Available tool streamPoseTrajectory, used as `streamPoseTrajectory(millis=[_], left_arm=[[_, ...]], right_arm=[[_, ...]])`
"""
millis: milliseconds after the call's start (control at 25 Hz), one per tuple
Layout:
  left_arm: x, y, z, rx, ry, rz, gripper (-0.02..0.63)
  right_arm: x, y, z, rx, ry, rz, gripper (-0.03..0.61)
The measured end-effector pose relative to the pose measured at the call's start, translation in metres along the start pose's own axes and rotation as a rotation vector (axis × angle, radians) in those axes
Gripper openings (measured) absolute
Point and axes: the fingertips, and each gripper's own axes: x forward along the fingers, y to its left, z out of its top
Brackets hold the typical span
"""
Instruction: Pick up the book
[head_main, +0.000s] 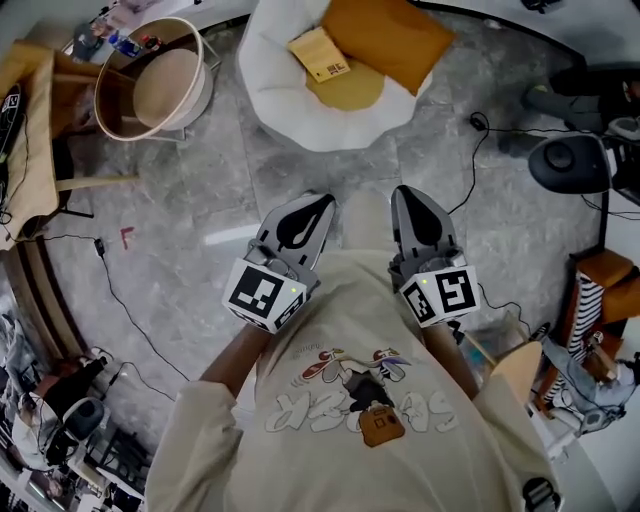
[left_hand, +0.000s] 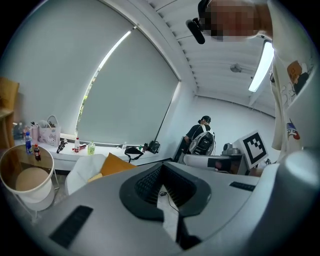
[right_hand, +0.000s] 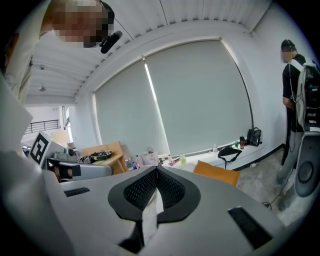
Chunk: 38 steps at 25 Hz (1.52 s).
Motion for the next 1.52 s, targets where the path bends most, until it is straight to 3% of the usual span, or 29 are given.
streamPoseTrajectory(millis=[200,400,720,1000,1240,1520], left_arm=[[0.036,0.012,0.006,-0.023,0.019,-0.001,-0.005],[0.085,0.036,0.025,-0.025,0.020,0.055,-0.005],[0.195,0.055,0.061,-0.013,0.042,0.114,-0.005],[0.259,0.059,0.055,-0.019,0.082,0.187,-0.005],[0.283,0.087,0.045,-0.065,0.100,0.227,-0.005],[0.288,0.136,0.037,-0.074,0.104,0.224,-0.005]], right_arm=[[0.033,-0.036,0.020,-0.006,-0.021,-0.005,0.025],[0.074,-0.075,0.035,0.005,0.003,0.046,0.025],[0.133,-0.145,0.078,-0.073,0.044,0.204,0.025],[0.168,-0.202,0.084,-0.054,0.070,0.299,0.025],[0.201,-0.216,0.066,-0.070,0.134,0.373,0.025],[0.247,-0.213,0.061,-0.111,0.157,0.353,0.025]])
